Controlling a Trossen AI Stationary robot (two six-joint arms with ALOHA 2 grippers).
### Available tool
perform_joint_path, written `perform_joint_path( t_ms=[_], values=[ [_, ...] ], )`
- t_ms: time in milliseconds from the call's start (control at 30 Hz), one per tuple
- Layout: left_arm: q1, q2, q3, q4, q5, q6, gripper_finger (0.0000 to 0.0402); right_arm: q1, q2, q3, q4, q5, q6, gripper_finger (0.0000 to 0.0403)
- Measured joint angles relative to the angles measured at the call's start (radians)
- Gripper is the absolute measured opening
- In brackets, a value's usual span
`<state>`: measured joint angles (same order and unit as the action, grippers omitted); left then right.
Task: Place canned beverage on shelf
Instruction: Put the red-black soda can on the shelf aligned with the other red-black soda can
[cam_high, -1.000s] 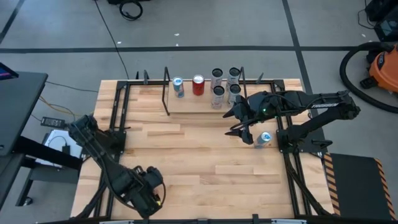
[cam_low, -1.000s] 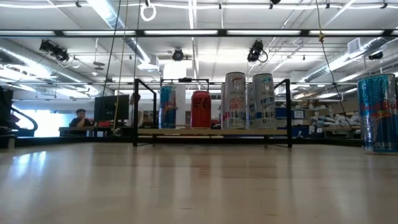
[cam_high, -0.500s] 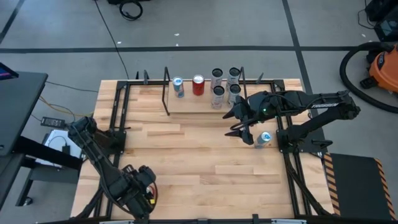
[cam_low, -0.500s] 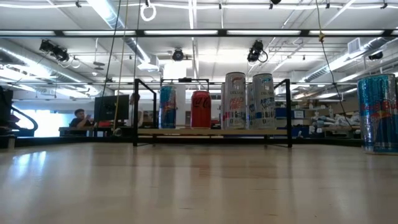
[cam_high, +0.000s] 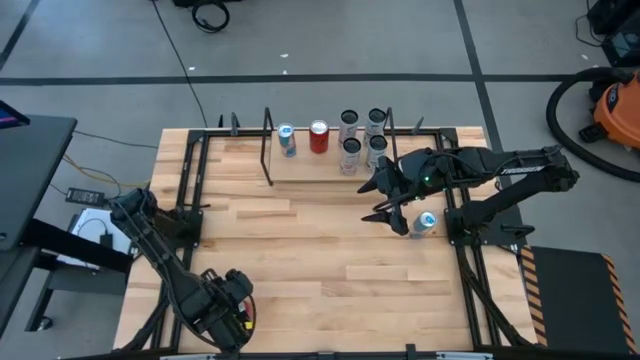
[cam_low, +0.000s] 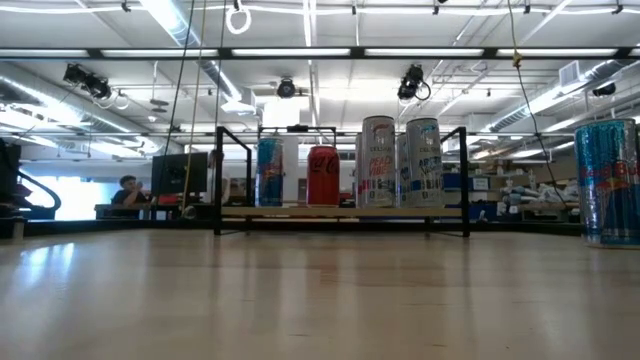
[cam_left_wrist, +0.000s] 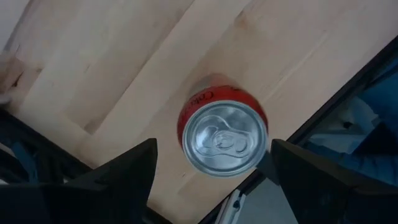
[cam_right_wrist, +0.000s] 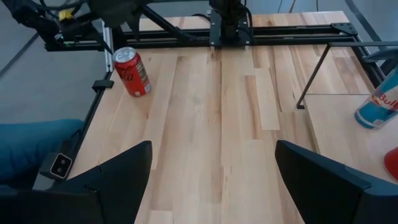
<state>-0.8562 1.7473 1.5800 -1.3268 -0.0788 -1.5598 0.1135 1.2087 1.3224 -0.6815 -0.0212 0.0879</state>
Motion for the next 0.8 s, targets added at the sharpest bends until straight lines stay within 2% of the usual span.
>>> perform_joint_path(
  t_ms=[367,800],
  values=[
    [0.001,0.0,-0.003,0.04,-0.006,-0.005,0.0316,0.0,0.0,0.0,0.016,0.0,0.0,0.035],
    [0.002,0.0,-0.124,0.155,0.033,-0.044,0.0316,0.0,0.0,0.0,0.081,0.0,-0.001,0.035]
  ],
)
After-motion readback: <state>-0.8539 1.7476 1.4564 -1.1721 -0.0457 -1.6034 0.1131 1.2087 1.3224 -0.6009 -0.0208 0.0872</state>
